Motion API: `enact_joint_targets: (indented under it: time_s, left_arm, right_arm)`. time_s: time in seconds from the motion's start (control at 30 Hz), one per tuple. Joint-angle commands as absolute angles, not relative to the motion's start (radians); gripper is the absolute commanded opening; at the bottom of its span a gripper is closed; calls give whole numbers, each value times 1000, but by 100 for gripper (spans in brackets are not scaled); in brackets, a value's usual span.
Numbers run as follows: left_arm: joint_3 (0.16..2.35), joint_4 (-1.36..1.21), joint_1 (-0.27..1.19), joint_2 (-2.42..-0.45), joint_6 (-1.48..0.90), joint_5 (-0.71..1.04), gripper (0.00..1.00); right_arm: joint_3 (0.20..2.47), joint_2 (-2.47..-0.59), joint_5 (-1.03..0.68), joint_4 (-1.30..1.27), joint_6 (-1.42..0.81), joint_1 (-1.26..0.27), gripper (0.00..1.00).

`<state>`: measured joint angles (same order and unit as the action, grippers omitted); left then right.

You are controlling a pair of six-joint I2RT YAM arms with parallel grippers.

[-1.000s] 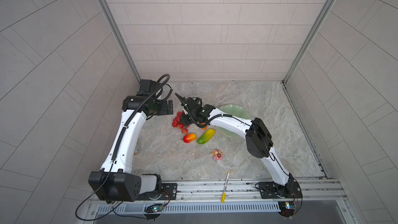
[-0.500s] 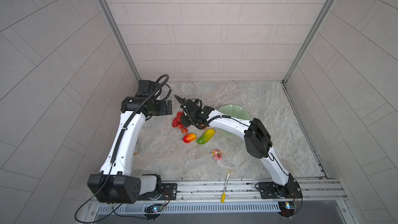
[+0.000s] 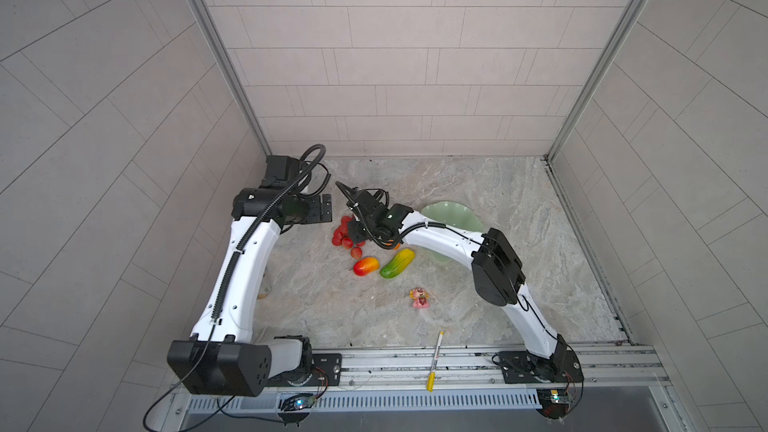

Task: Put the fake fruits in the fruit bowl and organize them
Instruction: 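Lift the lychee bunch with the right gripper and carry it over the green bowl, then lower the lychees into the green bowl and open the right gripper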

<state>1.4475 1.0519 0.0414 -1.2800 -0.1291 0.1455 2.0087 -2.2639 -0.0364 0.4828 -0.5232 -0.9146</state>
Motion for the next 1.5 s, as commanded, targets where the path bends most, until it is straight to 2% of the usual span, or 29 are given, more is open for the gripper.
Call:
enact_joint_targets:
  time_s: [0.0,0.37,0.7,1.13,1.47]
  left_arm:
    - [1436,1060,37,-1251,-112,135,100]
    - [1431,1057,37,-1247,-109,135,100]
    - [1423,1049,37,-1246,-106,136,100]
    - [1433,1048,37,-1258,-104,153,100]
    - [1433,1036,37,-1282,-96,210,100]
  right_arm:
    - [2037,-2273,-17,504,-516,-925,3]
    - [2051,-2237,-21,513,-455,-925,0]
    - [2098,-2082,-40,630,-284,-842,0]
    - [1739,-1696,-41,601,-254,-621,0]
    - [1531,-1565,-103,581,-236,-481,0]
